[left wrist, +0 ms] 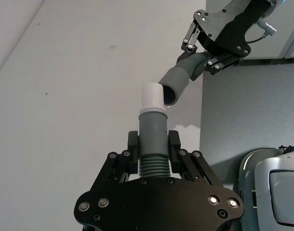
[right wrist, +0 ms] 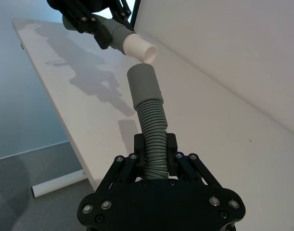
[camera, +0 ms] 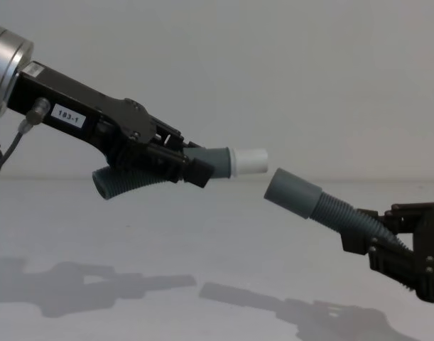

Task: Use both hands to pick up one end of the pipe from the table, align the ends, and insert them.

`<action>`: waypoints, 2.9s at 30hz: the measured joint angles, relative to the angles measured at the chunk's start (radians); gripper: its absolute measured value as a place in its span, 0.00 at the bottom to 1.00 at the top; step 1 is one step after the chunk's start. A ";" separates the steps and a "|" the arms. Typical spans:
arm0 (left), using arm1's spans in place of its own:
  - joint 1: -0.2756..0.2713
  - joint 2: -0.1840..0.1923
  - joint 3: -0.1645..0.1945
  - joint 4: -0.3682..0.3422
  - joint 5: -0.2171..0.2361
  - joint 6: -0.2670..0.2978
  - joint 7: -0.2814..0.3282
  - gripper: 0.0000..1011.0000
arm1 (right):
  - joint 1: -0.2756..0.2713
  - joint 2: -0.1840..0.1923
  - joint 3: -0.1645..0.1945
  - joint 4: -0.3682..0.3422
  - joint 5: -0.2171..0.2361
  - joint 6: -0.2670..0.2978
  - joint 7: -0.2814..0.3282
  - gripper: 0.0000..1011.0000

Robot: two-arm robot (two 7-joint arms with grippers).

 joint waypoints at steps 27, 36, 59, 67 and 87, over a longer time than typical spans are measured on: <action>-0.022 -0.009 0.034 0.058 -0.012 -0.015 -0.003 0.32 | 0.023 0.002 0.005 -0.007 0.098 0.060 0.033 0.23; -0.032 -0.017 0.040 0.081 -0.017 -0.030 -0.002 0.32 | 0.023 0.011 0.000 -0.011 0.112 0.051 0.046 0.23; -0.049 -0.015 0.053 0.094 -0.025 -0.046 -0.010 0.32 | 0.023 0.018 -0.005 -0.015 0.123 0.044 0.056 0.23; -0.068 -0.003 0.066 0.094 -0.026 -0.047 -0.041 0.32 | 0.023 0.019 -0.006 -0.015 0.124 0.043 0.057 0.23; -0.110 0.009 0.091 0.097 -0.019 -0.057 -0.069 0.32 | 0.026 0.023 -0.009 -0.012 0.130 0.037 0.062 0.23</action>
